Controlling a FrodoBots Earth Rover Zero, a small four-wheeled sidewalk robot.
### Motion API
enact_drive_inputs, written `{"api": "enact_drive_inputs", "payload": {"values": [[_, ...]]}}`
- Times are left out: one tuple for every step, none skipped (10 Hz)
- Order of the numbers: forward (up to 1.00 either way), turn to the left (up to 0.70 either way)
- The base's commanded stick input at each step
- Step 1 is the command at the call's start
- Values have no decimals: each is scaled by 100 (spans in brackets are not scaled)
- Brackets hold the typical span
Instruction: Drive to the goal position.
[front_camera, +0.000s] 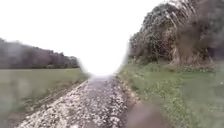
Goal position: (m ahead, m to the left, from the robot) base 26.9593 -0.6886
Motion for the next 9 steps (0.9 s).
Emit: {"api": "enact_drive_inputs", "payload": {"values": [[85,0],[85,30],[85,33],[85,14],[85,7],[85,0],[85,0],[85,0],[85,0]]}}
